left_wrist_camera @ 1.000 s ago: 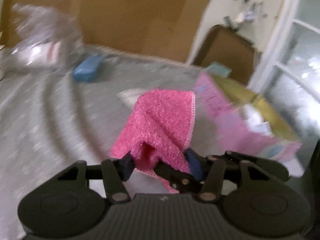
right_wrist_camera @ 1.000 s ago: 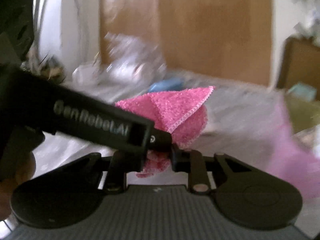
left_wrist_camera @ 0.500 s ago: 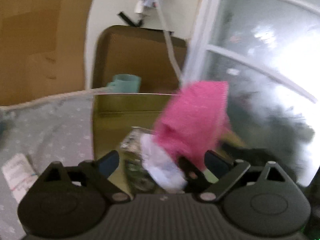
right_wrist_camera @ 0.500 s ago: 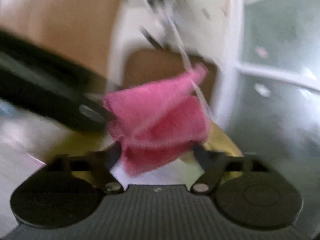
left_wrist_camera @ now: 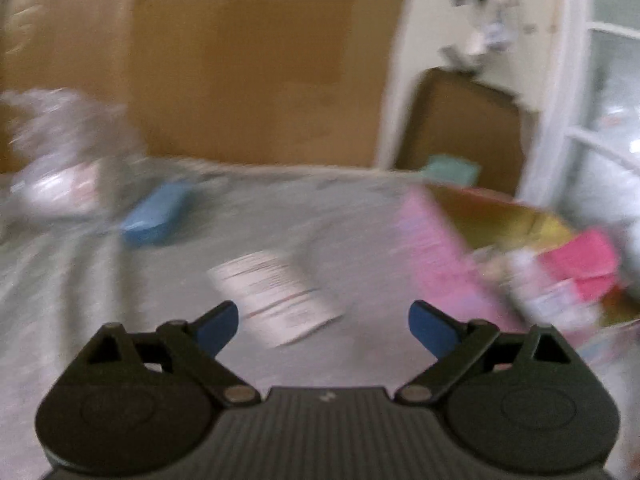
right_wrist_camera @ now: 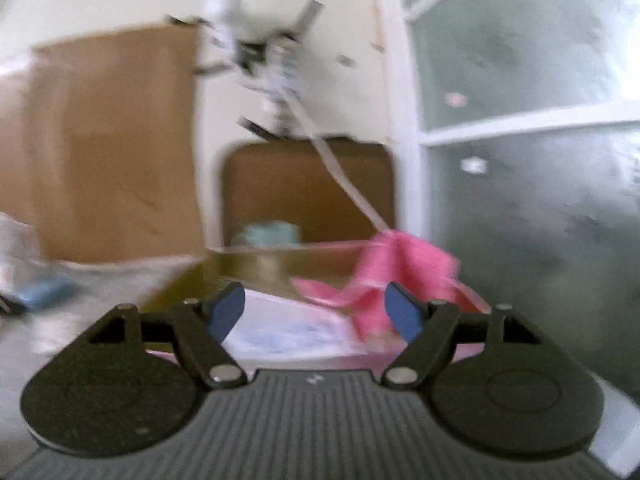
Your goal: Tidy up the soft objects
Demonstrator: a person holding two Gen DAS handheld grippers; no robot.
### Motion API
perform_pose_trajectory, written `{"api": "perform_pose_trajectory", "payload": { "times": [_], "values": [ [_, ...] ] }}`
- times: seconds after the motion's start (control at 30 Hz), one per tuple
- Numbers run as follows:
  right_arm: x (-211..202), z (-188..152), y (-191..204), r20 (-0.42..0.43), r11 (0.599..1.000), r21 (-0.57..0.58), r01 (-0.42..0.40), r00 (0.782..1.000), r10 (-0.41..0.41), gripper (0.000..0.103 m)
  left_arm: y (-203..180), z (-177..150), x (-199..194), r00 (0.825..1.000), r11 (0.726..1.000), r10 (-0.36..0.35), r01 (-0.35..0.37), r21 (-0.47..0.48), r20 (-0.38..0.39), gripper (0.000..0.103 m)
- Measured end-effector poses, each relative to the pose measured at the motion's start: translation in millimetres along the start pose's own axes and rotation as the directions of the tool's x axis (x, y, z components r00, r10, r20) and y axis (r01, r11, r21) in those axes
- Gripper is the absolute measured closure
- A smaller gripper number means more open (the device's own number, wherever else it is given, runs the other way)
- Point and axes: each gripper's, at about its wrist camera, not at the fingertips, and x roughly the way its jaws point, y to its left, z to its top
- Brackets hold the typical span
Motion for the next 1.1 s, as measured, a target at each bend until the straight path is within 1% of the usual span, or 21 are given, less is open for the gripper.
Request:
{"api": "perform_pose_trajectory", "payload": {
  "times": [0.03, 0.07, 0.1, 0.17, 0.23, 0.27, 0.3, 0.33, 0.37, 0.43, 0.5, 0.53, 0.63, 0.7, 0.87, 1.1],
  "values": [
    [-4.3, -0.3, 10.6, 0.002, 0.999, -0.007, -0.049, 0.999, 0.049, 0.024, 12.8, -7.1, 1.1, 0.999, 0.999, 0.044, -0.044, -0.001, -0.004, 0.008],
    [-8.0, -1.3, 26.1, -0.004, 0.993, -0.025, -0.117, 0.993, 0.117, 0.024, 27.8, -14.4, 0.5, 0.995, 0.995, 0.103, -0.103, 0.002, -0.010, 0.008],
    [-8.6, -2.8, 41.1, -0.018, 0.982, -0.048, -0.180, 0.984, 0.180, 0.024, 43.4, -18.8, 1.8, 0.988, 0.988, 0.155, -0.155, 0.001, -0.016, 0.008],
    [-7.1, -10.6, 73.5, -0.068, 0.953, -0.097, -0.287, 0.957, 0.281, 0.024, 72.7, -26.4, -2.5, 0.975, 0.975, 0.219, -0.220, -0.025, -0.024, 0.007],
    [-1.9, -20.1, 101.6, -0.131, 0.927, -0.117, -0.357, 0.931, 0.342, 0.025, 98.8, -31.5, -7.0, 0.963, 0.961, 0.268, -0.269, -0.062, -0.024, 0.007],
    [1.7, -24.1, 113.0, -0.161, 0.917, -0.119, -0.380, 0.919, 0.360, 0.025, 109.5, -35.3, -7.4, 0.957, 0.954, 0.290, -0.291, -0.076, -0.025, 0.006],
    [6.8, -29.0, 122.5, -0.189, 0.910, -0.116, -0.398, 0.908, 0.374, 0.025, 118.8, -36.1, -6.2, 0.956, 0.950, 0.288, -0.292, -0.108, -0.053, 0.005],
    [15.6, -31.8, 130.8, -0.229, 0.901, -0.114, -0.419, 0.893, 0.387, 0.025, 129.4, -35.0, -7.3, 0.972, 0.956, 0.228, -0.235, -0.174, -0.059, 0.004],
    [22.8, -32.8, 138.5, -0.278, 0.891, -0.118, -0.438, 0.876, 0.393, 0.025, 137.1, -35.7, -12.2, 0.980, 0.956, 0.194, -0.197, -0.217, -0.038, 0.003],
    [34.9, -31.8, 141.8, -0.315, 0.901, -0.090, -0.425, 0.870, 0.379, 0.025, 142.5, -35.9, -17.2, 0.986, 0.955, 0.165, -0.164, -0.247, -0.017, 0.003],
    [38.4, -34.8, 141.6, -0.361, 0.904, -0.065, -0.422, 0.855, 0.373, 0.025, 140.4, -35.7, -16.6, 0.987, 0.957, 0.158, -0.156, -0.243, -0.012, 0.003],
    [41.0, -35.1, 138.4, -0.371, 0.908, -0.048, -0.417, 0.851, 0.372, 0.025, 138.9, -36.0, -18.0, 0.988, 0.960, 0.155, -0.151, -0.237, -0.003, 0.002],
    [35.8, -37.2, 133.4, -0.372, 0.912, -0.016, -0.411, 0.849, 0.376, 0.024, 130.9, -36.0, -17.7, 0.988, 0.966, 0.153, -0.145, -0.212, 0.025, 0.001],
    [29.6, -40.6, 139.0, -0.373, 0.914, -0.006, -0.406, 0.849, 0.375, 0.024, 127.0, -36.2, -19.4, 0.987, 0.969, 0.158, -0.149, -0.196, 0.035, 0.001],
    [32.4, -42.6, 140.0, -0.376, 0.916, 0.021, -0.400, 0.846, 0.378, 0.024, 124.2, -35.9, -16.7, 0.986, 0.974, 0.161, -0.152, -0.170, 0.042, 0.001],
    [32.1, -42.9, 134.2, -0.364, 0.917, 0.056, -0.395, 0.847, 0.387, 0.024, 124.6, -36.3, -15.8, 0.987, 0.973, 0.159, -0.150, -0.175, 0.037, 0.001]
  ]
}}
